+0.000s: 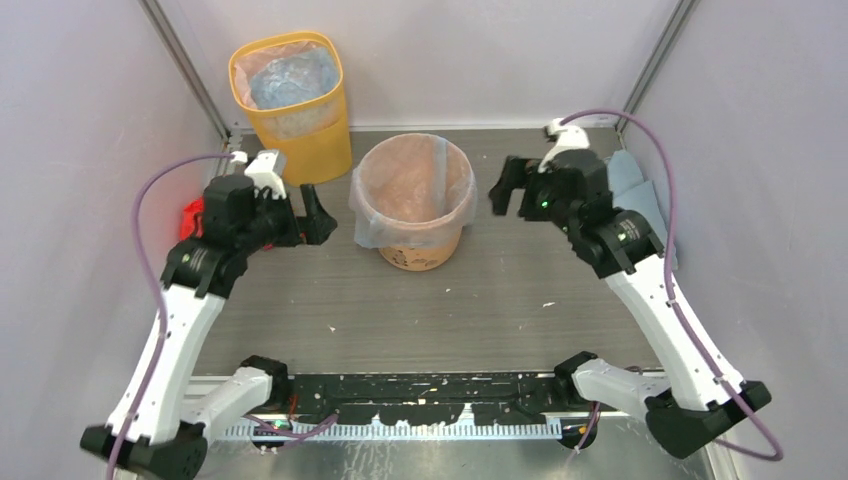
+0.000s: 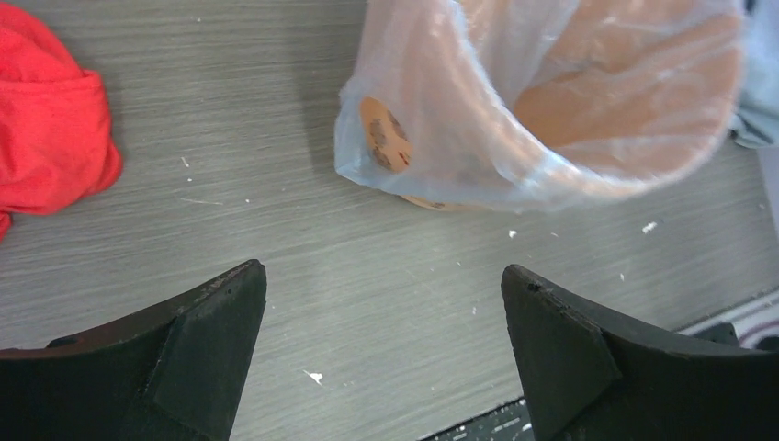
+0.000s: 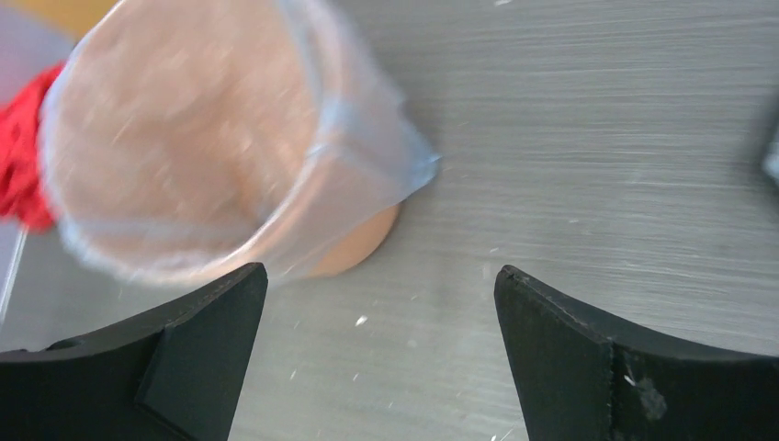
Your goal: Put the trash bags into the trash bin
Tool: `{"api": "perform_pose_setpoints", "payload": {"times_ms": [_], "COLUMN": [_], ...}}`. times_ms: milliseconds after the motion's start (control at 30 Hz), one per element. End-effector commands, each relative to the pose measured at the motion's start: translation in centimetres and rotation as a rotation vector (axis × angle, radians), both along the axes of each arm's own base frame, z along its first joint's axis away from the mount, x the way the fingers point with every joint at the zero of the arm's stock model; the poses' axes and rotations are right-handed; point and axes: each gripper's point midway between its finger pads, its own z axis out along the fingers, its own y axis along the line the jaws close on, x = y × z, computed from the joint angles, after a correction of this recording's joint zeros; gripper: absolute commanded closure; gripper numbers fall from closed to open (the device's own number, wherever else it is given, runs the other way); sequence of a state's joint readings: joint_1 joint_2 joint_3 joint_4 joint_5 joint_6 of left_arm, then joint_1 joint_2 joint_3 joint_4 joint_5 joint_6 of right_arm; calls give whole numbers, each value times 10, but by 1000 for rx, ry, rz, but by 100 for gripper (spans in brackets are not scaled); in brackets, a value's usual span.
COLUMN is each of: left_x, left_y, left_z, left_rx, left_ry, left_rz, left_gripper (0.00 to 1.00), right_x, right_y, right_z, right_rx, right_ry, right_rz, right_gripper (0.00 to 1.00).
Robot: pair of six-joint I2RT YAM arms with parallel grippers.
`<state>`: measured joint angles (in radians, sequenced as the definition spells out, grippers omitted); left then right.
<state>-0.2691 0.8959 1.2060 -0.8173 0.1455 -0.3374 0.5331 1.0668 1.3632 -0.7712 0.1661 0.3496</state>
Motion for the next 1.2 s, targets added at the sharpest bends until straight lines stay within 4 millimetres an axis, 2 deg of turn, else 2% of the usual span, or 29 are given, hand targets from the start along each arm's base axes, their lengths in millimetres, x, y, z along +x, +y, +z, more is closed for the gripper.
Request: {"api": "perform_pose_setpoints", "payload": {"times_ms": [0,100,200,300,400,533,667,767,900,1033,1167], "left_x": [41,54,64,74,77,74,80,90,104,111,118], "left_y": [6,29,58,83,92,95,106,108,119,130,134], "left_z": [7,7,6,-5,-10,-13,-21,-39,-71,-112,-134], "left_rx": [-33,-19,-10,-10,-11,-12,6,14,80,125,169], "left_ry": [-69,-120,-160,-161,-170,-224,-271,-282,-355,-379,-390], "left_rz": [67,149,231,308,337,353,410,413,429,471,463], "left_gripper": [0,0,0,0,0,0,0,0,0,0,0], "right_x": [31,41,51,60,64,64,73,78,84,91,93], "right_y": [-39,-62,-82,-94,-103,-96,-104,-116,-130,-139,-143], "right_z": [30,26,13,-1,-14,-23,-44,-59,-98,-136,-161], "right_rx": [108,71,29,-16,-43,-24,-69,-101,-140,-152,-141], "right_ry": [-129,-142,-132,-163,-209,-165,-175,-245,-260,-274,-319], "right_rz": [-103,-180,-260,-307,-345,-324,-359,-409,-487,-547,-574], "right_gripper": [0,0,0,0,0,0,0,0,0,0,0]}}
